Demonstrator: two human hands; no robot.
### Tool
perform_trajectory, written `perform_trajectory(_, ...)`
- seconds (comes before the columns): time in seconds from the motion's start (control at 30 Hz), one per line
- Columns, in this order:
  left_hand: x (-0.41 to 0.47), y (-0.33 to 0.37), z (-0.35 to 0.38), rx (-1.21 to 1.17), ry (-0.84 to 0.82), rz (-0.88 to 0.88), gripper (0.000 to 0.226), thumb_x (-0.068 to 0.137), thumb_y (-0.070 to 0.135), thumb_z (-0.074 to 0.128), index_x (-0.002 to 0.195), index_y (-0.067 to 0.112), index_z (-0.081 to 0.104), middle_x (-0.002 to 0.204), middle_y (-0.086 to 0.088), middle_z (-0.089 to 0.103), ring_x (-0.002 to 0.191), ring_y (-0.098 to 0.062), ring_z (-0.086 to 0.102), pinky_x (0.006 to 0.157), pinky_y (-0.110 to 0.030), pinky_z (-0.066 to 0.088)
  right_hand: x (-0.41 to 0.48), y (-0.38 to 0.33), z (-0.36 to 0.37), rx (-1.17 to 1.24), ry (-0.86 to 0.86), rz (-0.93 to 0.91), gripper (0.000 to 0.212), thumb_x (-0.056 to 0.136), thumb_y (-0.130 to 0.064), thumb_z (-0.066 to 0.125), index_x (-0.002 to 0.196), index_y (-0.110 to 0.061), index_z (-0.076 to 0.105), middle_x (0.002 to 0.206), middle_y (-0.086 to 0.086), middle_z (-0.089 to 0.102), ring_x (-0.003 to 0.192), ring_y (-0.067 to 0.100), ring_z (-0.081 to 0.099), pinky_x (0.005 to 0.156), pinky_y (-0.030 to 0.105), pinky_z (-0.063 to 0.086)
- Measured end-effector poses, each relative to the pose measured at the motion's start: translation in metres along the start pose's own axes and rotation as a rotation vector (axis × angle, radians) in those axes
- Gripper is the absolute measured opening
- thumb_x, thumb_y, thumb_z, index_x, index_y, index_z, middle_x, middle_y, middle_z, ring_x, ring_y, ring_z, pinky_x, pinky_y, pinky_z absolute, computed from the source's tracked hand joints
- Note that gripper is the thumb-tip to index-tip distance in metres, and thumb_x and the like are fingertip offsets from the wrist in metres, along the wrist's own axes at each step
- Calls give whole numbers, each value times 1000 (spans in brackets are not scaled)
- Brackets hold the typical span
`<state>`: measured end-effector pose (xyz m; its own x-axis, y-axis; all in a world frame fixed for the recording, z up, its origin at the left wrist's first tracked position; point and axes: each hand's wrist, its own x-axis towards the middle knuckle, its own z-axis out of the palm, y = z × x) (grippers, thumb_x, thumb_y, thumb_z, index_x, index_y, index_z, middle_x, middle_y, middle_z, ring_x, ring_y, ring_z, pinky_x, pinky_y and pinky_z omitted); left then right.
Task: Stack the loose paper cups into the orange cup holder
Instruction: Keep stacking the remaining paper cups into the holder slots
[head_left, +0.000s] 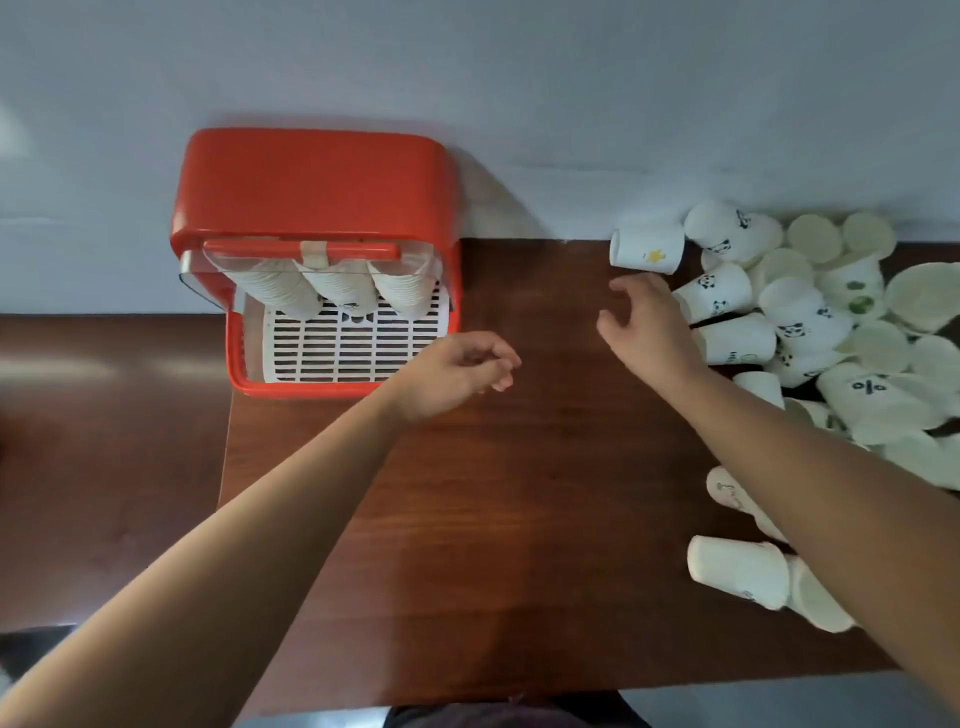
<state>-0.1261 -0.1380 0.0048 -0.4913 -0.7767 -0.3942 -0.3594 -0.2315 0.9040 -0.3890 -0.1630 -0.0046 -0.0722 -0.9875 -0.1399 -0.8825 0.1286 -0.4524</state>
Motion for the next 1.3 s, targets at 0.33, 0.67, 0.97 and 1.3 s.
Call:
perform_trajectory(0.33, 173, 87, 55, 569, 198, 100, 45, 89, 24, 64, 132, 16, 54, 129, -4, 53, 114, -17, 54, 89, -23, 39, 30, 107, -52, -236, -54, 3, 53, 85, -14, 62, 134, -1, 49, 135, 19, 45, 124, 36, 46, 105, 45, 41)
perform_trajectory(0.67, 280, 68, 108, 935, 75, 150, 72, 82, 21, 66, 148, 12, 37, 149, -9, 40, 130, -31, 46, 100, -48, 45, 62, 147, -44, -411, -211, -208, 57, 80, 3, 62, 134, -9, 50, 135, 12, 44, 128, 30, 38, 102, 41, 43)
perform_trajectory(0.97, 266, 50, 117, 975, 193, 94, 69, 83, 33, 70, 140, 7, 40, 126, -15, 51, 111, -36, 56, 86, -43, 47, 73, 153, -33, -757, -198, -424, 40, 74, -15, 71, 112, -12, 58, 109, 7, 57, 111, 31, 50, 103, 45, 35)
perform_trajectory(1.3, 138, 65, 90, 211, 437, 15, 71, 81, 25, 81, 140, 25, 42, 124, 12, 59, 111, 6, 56, 85, -6, 41, 47, 111, -58, 153, -195, -231, 63, 77, -31, 76, 132, -16, 51, 126, 5, 54, 113, 24, 53, 97, 39, 45)
